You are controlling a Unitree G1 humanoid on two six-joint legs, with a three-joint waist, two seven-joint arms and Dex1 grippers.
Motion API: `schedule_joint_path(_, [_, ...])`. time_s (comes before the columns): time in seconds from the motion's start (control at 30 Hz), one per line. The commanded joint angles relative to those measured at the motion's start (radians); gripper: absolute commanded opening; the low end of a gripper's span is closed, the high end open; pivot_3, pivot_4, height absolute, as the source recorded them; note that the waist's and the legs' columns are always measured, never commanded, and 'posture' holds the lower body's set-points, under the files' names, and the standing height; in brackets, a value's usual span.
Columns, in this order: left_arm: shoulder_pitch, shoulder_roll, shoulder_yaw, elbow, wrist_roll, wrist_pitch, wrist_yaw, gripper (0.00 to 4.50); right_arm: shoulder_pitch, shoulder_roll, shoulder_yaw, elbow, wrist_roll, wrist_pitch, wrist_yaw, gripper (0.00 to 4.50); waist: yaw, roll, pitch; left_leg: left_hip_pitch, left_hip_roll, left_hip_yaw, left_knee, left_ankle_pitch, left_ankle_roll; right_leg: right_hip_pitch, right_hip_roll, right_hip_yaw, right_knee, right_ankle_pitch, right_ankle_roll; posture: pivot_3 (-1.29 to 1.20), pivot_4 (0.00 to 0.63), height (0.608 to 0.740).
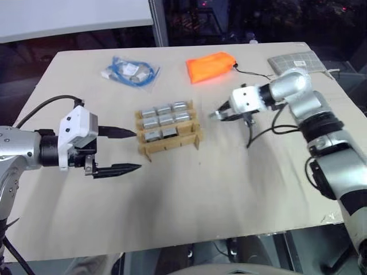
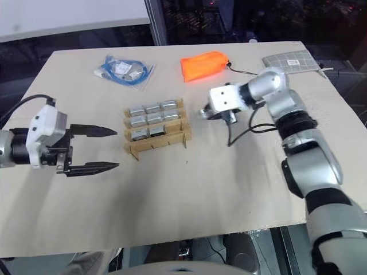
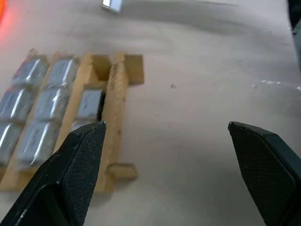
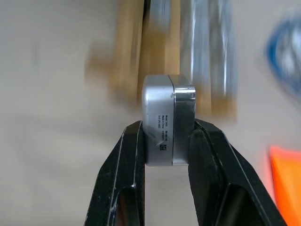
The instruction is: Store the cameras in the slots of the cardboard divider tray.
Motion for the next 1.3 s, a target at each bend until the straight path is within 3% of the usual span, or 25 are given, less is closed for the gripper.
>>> schedule_joint_path(0.03, [-0.002, 0.014, 0.041, 0.001, 0.001, -0.025, 0.000, 4.35, 0.004, 0.044, -0.061, -0.105, 0.093, 0.129, -0.026, 0.73, 0.003, 0.000, 0.000, 0.000, 0.000, 0.000, 0.000, 0.000, 0.000, 0.000, 0.000, 0.000, 0.000, 0.000, 0.000, 0.00, 0.150, 0.740])
schedule_joint_path(0.13, [-0.008, 0.006, 0.051, 0.011, -0.002, -0.026, 0.015, 4.35, 0.031, 0.117, -0.100, -0.129, 0.175, 0.227, -0.052, 0.73, 0.003, 0.000, 0.000, 0.000, 0.000, 0.000, 0.000, 0.000, 0.000, 0.000, 0.000, 0.000, 0.000, 0.000, 0.000, 0.00, 0.150, 0.740])
schedule_joint_path(0.4, [-0.017, 0.001, 0.071, 0.024, -0.033, -0.016, 0.022, 4.35, 0.049, 0.192, -0.142, -0.006, 0.220, 0.253, -0.095, 0.73, -0.001, 0.000, 0.000, 0.000, -0.001, 0.001, 0.000, 0.000, 0.000, -0.001, 0.000, 0.000, 0.000, 0.000, 0.000, 0.00, 0.150, 0.740])
schedule_joint_path(0.8, [0.002, 0.033, 0.106, 0.053, -0.016, -0.018, 0.009, 4.35, 0.001, 0.277, -0.173, 0.327, 0.163, 0.041, -0.135, 0.73, -0.007, 0.000, 0.000, -0.001, -0.001, 0.004, -0.001, 0.000, 0.000, -0.003, 0.001, 0.001, 0.001, 0.000, 0.000, 0.00, 0.150, 0.740])
schedule_joint_path(1.27, [0.031, 0.038, 0.138, 0.036, -0.017, 0.004, 0.009, 4.35, -0.027, 0.307, -0.175, 0.469, 0.088, -0.054, -0.225, 0.73, -0.007, 0.000, 0.000, -0.001, -0.001, 0.004, -0.001, 0.000, -0.001, -0.003, 0.001, 0.001, 0.001, 0.000, 0.000, 0.00, 0.150, 0.740])
schedule_joint_path(1.3, [0.034, 0.037, 0.141, 0.034, -0.017, 0.006, 0.009, 4.35, -0.028, 0.306, -0.171, 0.472, 0.081, -0.052, -0.224, 1.53, -0.007, 0.000, 0.000, -0.001, -0.001, 0.004, -0.001, 0.000, -0.001, -0.003, 0.001, 0.001, 0.001, 0.000, 0.000, 0.00, 0.150, 0.740])
